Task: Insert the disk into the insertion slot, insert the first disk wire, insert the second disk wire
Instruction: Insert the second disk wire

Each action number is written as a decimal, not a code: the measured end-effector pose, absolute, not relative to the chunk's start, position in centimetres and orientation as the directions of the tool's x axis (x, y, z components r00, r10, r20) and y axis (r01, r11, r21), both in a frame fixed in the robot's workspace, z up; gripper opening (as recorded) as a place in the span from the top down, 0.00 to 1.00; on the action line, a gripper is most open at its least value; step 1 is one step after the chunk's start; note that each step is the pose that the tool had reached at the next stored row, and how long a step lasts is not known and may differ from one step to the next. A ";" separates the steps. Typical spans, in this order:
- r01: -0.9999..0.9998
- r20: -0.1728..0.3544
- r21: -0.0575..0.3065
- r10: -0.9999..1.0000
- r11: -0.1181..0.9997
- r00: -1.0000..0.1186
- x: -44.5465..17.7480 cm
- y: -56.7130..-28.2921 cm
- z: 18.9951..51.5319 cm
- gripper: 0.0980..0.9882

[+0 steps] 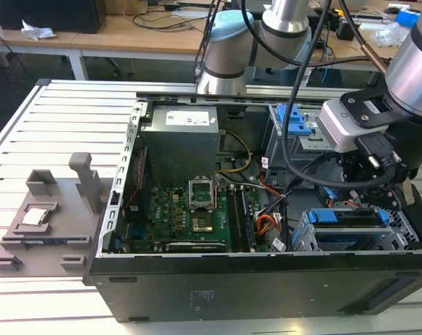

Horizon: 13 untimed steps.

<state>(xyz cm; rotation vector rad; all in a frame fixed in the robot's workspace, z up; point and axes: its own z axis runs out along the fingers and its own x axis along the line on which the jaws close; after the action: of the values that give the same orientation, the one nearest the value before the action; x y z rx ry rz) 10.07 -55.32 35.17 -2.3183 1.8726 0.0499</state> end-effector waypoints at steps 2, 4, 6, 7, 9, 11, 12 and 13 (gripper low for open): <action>-0.974 -0.127 -0.103 -0.968 -0.202 0.214 10.7 -56.1 35.0 0.97; -0.974 -0.127 -0.101 -0.969 -0.202 0.214 11.3 -56.6 34.8 0.97; -0.974 -0.127 -0.100 -0.969 -0.202 0.214 11.5 -56.8 34.8 0.97; -0.974 -0.127 -0.099 -0.969 -0.202 0.213 11.7 -57.1 34.8 0.97; -0.975 -0.128 -0.097 -0.969 -0.201 0.213 12.1 -57.4 34.8 0.97; -0.975 -0.128 -0.095 -0.969 -0.201 0.212 12.3 -57.7 34.7 0.97; -0.975 -0.128 -0.094 -0.969 -0.200 0.211 12.4 -57.8 34.7 0.97; -0.975 -0.128 -0.094 -0.969 -0.199 0.210 12.5 -57.9 34.6 0.97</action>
<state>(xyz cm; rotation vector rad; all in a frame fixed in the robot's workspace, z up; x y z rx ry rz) 12.53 -57.95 34.63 -2.3191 1.8818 0.0607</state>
